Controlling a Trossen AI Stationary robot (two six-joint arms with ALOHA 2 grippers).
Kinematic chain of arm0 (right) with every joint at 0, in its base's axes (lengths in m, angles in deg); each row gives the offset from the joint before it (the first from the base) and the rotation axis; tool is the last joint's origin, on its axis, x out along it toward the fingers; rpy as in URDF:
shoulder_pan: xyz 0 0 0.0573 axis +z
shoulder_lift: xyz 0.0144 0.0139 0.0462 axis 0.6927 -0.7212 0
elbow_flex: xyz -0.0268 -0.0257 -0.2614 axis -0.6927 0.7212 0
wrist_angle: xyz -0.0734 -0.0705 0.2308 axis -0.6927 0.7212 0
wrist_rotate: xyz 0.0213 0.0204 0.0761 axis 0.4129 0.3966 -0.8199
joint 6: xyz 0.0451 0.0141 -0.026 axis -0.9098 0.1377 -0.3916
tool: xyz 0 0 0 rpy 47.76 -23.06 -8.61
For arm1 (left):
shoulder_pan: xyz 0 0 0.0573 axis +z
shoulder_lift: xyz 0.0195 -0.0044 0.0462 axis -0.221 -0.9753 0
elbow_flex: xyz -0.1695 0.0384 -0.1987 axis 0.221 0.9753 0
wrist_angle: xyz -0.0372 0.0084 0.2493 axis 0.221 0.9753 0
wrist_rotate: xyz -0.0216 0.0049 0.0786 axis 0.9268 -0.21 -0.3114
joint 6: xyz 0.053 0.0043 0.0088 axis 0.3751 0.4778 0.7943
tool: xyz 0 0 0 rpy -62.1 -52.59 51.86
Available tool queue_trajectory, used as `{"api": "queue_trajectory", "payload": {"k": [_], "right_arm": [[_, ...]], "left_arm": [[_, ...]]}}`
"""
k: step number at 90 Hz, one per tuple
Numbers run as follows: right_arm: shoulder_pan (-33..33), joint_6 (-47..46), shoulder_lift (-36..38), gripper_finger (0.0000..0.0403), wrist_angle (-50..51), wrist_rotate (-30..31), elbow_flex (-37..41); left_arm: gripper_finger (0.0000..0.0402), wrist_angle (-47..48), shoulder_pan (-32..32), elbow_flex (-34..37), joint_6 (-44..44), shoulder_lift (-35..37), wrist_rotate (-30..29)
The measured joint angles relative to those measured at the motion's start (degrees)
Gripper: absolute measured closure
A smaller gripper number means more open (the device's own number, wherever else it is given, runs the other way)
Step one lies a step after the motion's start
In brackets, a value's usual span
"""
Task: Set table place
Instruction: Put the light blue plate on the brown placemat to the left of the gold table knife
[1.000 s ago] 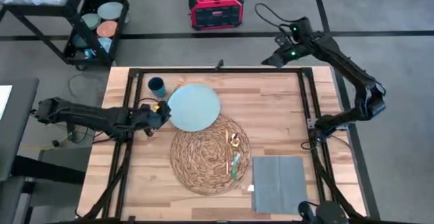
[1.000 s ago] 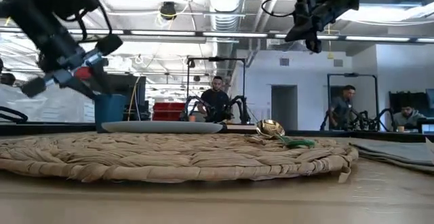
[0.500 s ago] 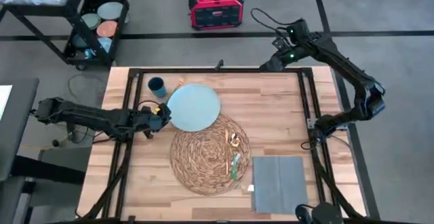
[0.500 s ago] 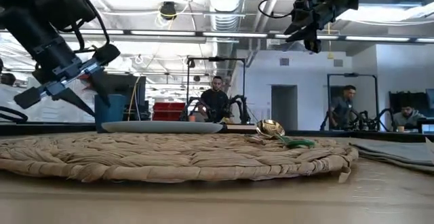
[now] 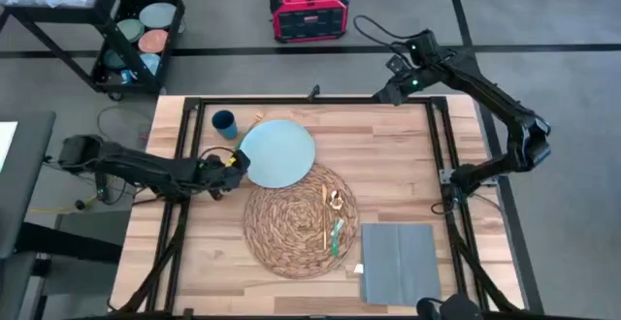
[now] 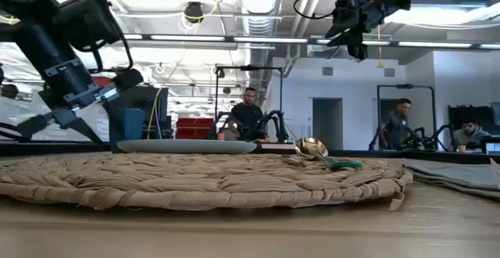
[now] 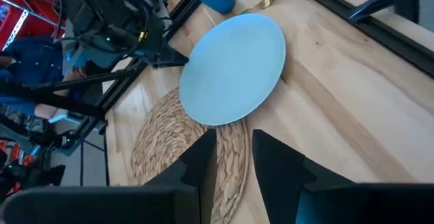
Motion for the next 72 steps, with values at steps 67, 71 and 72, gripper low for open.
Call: {"api": "queue_trajectory", "payload": {"k": [67,71,72], "right_arm": [[5.20,-2.97,0.02,0.0322,-0.19,0.03,0.00],[5.75,-3.00,0.02,0.0324,-0.23,0.07,0.00],[5.89,-3.00,0.02,0.0325,-0.21,0.09,0.00]], "left_arm": [[0.0390,-21.65,0.05,-0.31,-3.43,-19.93,-7.09],[0.0395,-22.60,0.05,-0.31,-3.15,-20.01,-7.61],[0.0396,-22.90,0.05,-0.31,-3.06,-20.01,-7.77]]}}
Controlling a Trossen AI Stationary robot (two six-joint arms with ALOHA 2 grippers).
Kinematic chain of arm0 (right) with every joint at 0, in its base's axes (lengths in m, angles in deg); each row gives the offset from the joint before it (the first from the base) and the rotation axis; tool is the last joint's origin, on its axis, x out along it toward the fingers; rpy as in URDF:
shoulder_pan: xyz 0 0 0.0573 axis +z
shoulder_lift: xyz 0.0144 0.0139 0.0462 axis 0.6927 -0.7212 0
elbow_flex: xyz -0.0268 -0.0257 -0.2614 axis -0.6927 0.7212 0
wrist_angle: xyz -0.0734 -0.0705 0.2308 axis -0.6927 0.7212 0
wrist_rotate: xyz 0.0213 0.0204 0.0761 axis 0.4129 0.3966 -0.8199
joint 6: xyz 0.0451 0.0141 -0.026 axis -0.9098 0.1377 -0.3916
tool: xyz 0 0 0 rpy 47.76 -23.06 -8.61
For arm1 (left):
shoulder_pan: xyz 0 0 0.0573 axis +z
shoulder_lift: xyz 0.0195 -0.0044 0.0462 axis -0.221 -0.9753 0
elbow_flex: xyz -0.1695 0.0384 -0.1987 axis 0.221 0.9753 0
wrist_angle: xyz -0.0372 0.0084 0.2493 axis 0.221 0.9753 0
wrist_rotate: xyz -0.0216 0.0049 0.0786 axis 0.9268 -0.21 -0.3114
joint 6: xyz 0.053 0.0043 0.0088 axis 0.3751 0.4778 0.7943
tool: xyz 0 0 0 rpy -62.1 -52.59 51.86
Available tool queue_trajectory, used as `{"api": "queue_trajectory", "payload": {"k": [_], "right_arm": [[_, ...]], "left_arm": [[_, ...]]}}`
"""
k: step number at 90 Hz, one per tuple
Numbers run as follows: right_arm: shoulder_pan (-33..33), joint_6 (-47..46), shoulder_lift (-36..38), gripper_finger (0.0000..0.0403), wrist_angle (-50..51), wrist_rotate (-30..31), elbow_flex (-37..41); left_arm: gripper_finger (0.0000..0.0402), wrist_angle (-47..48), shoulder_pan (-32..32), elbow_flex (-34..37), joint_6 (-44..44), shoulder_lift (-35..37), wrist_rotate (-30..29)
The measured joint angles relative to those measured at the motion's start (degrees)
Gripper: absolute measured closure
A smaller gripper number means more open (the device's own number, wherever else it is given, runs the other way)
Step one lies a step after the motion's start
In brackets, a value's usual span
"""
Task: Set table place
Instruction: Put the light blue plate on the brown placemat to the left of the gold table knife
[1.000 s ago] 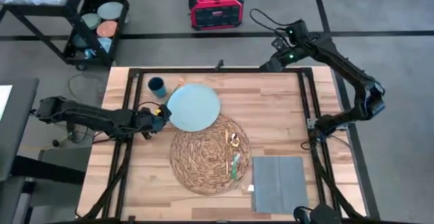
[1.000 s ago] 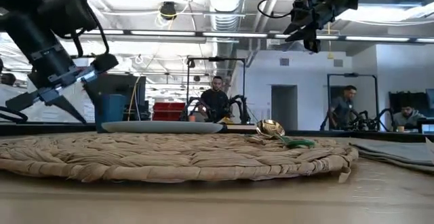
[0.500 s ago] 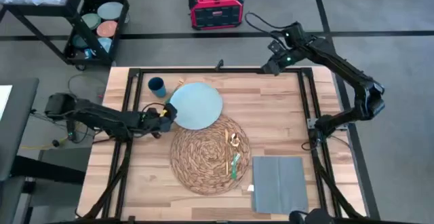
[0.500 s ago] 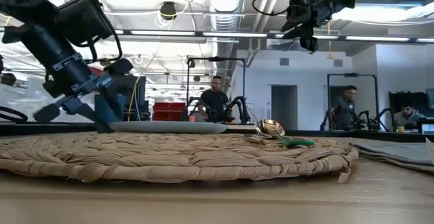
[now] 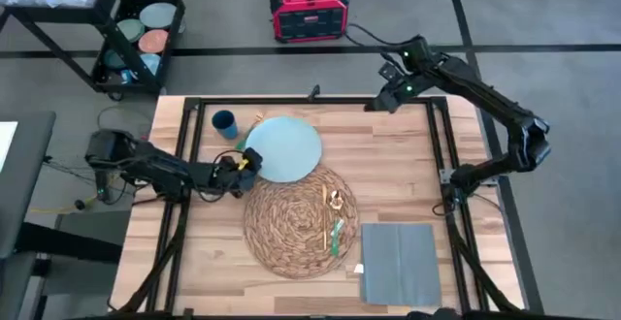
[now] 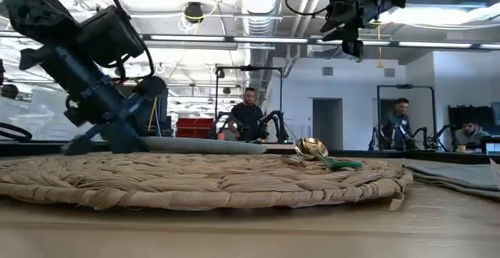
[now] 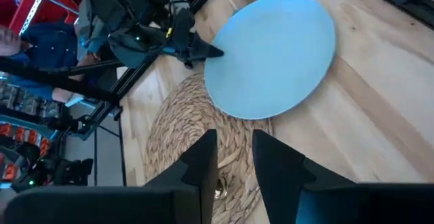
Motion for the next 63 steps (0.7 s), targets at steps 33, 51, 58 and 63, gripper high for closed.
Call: {"api": "queue_trajectory", "payload": {"k": [33,51,58,63], "right_arm": [[2.22,1.06,0.02,0.0340,0.10,1.26,0.00],[1.69,3.47,0.02,0.0340,0.97,2.41,0.00],[1.35,4.96,0.02,0.0340,2.19,3.34,0.02],[0.89,5.14,0.02,0.0340,2.17,3.87,0.00]], "left_arm": [[0.0401,-4.77,-4.17,-0.40,10.35,11.33,-3.64],[0.0401,-3.88,-13.40,-2.85,19.90,18.26,-2.84],[0.0401,-0.40,-18.68,-4.48,20.68,19.29,-1.88],[0.0401,5.48,-22.11,-5.30,18.05,19.49,-1.69]]}}
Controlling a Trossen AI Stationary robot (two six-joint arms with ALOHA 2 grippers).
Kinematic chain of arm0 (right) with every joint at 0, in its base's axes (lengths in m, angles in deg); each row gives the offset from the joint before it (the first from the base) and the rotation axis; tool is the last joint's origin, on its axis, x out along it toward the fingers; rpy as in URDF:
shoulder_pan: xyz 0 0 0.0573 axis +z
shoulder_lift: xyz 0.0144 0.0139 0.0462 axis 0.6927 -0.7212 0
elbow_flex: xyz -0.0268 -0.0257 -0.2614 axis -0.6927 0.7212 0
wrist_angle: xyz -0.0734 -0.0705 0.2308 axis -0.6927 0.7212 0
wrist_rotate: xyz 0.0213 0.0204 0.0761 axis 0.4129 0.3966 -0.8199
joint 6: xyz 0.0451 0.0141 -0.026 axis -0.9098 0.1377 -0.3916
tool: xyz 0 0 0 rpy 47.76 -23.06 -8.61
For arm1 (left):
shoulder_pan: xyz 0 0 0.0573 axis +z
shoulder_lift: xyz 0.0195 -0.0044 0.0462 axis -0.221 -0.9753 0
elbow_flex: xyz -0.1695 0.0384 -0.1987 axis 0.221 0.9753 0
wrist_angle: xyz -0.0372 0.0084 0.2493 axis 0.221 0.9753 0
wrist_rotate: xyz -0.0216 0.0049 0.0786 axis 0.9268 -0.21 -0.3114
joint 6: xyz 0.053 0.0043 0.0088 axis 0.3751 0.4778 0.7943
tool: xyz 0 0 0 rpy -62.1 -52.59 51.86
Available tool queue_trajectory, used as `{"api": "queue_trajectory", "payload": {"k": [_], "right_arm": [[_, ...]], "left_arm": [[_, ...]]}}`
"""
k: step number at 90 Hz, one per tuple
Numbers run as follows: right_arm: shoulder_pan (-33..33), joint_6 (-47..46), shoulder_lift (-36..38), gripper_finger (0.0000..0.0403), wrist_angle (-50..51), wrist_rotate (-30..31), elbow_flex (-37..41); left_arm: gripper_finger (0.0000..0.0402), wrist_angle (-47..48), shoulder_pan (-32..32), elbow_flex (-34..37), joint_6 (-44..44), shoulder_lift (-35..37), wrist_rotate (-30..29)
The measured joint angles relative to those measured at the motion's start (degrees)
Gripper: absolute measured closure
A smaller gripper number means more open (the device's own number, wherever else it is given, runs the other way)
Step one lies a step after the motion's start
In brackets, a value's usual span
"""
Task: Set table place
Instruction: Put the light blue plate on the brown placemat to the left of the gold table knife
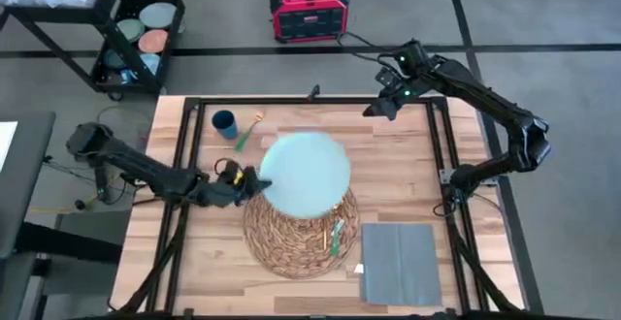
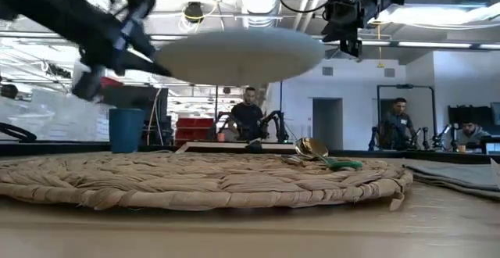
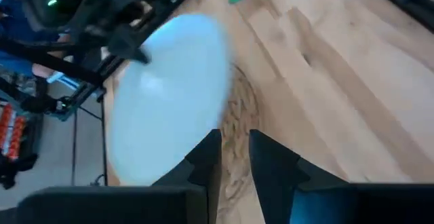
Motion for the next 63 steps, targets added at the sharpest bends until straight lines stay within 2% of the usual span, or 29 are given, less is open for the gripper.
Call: {"api": "queue_trajectory", "payload": {"k": [6,14,19,40,51,63], "right_arm": [[-0.42,0.00,0.00,0.0340,0.92,0.16,0.02],[-0.76,-0.02,0.00,0.0340,1.75,0.20,0.00],[-0.76,0.00,0.00,0.0340,2.01,0.40,0.00],[-0.10,-0.44,0.00,0.0340,2.01,0.38,0.00],[0.29,-0.44,0.00,0.0340,2.12,0.38,0.00],[0.27,-0.46,0.00,0.0340,2.01,0.38,0.01]], "left_arm": [[0.0401,7.33,-3.81,-0.75,-5.34,-0.13,0.08],[0.0401,17.47,-8.71,-0.78,-17.03,-0.11,-0.53],[0.0401,20.54,-10.19,-0.69,-19.18,-0.19,-1.00],[0.0401,18.13,-10.78,-0.80,-17.83,-1.35,-0.13],[0.0401,13.61,-13.06,-0.80,-17.77,-3.39,3.00],[0.0401,9.00,-14.67,-0.80,-18.20,-6.28,3.59]]}}
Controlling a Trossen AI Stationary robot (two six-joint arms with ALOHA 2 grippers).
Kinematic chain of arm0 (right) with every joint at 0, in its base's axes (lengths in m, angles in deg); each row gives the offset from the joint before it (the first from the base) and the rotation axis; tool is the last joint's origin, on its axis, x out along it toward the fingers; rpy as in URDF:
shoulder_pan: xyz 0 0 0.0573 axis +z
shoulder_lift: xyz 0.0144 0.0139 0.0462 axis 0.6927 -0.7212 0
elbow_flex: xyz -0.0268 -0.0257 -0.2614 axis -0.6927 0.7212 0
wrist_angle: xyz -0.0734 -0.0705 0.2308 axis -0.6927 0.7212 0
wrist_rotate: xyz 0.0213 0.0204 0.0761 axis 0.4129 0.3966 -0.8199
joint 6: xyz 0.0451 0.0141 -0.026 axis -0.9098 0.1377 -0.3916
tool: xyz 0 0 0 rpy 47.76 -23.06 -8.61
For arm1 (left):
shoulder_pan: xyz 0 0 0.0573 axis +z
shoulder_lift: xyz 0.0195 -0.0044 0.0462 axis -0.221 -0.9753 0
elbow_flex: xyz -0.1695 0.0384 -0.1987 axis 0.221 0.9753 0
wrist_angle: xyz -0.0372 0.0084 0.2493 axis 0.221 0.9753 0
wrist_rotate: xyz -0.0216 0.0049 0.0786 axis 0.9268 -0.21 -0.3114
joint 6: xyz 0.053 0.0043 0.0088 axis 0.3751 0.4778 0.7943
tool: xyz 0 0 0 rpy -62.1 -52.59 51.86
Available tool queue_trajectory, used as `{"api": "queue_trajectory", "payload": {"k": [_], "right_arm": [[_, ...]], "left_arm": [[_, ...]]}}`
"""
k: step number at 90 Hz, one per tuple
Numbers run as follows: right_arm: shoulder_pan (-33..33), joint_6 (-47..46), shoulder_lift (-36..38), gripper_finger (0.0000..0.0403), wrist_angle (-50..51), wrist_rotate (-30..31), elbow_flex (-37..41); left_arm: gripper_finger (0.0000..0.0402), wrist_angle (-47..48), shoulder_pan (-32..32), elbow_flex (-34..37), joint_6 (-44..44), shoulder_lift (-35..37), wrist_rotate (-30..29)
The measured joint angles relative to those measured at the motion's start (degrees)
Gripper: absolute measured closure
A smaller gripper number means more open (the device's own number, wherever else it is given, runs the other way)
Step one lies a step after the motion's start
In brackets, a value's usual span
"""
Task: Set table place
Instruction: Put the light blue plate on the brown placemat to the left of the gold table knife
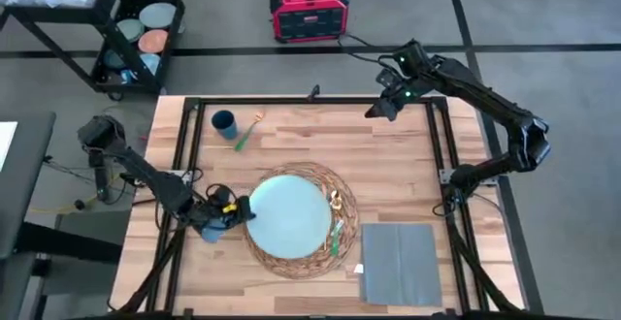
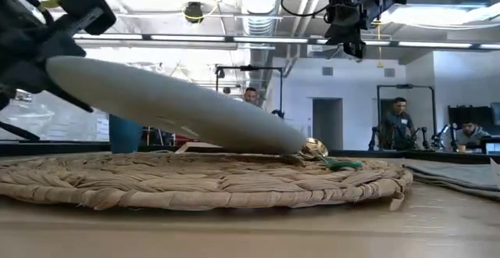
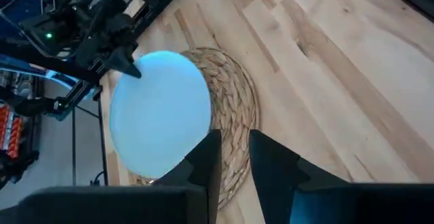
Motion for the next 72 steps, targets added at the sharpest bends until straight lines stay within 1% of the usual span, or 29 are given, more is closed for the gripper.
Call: {"api": "queue_trajectory", "payload": {"k": [20,30,44,52,59,72], "right_arm": [[-0.04,-0.23,0.00,0.0340,-0.14,-0.12,0.02],[-0.04,-0.56,0.00,0.0340,-0.03,-2.77,-0.01],[0.17,-0.41,0.00,0.0340,1.05,-6.05,0.00],[0.42,0.35,0.00,0.0340,2.01,-6.71,-0.01],[0.71,0.51,0.00,0.0340,2.35,-7.05,-0.01],[1.47,1.61,0.00,0.0340,2.65,-7.50,0.00]], "left_arm": [[0.0401,1.60,0.32,0.00,-0.70,-1.05,0.07],[0.0395,1.61,0.33,0.00,-0.67,-1.06,0.01],[0.0373,-2.84,0.30,0.00,1.50,-1.06,0.70],[0.0359,-4.34,0.01,0.00,2.49,-1.06,2.90],[0.0347,-4.36,-0.66,0.00,1.81,-1.06,4.47],[0.0329,-2.05,-2.50,0.00,-0.28,-1.06,5.41]]}}
